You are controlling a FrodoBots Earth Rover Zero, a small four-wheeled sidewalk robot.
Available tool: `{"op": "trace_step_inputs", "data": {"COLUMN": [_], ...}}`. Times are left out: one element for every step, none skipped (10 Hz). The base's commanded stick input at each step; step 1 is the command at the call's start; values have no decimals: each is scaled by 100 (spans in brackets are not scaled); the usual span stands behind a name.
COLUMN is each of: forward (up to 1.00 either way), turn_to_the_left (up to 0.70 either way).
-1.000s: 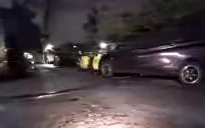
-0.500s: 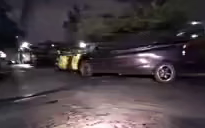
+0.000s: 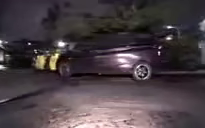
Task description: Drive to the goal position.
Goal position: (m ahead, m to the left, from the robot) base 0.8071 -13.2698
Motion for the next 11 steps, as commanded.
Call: {"op": "trace_step_inputs", "data": {"forward": [0, 0, 0, 100, 100, 100, 100, 100, 100, 100, 100], "turn_to_the_left": [-45, -45, -45, -27, -27, -27, -27, -27, -27, -27, -27]}}
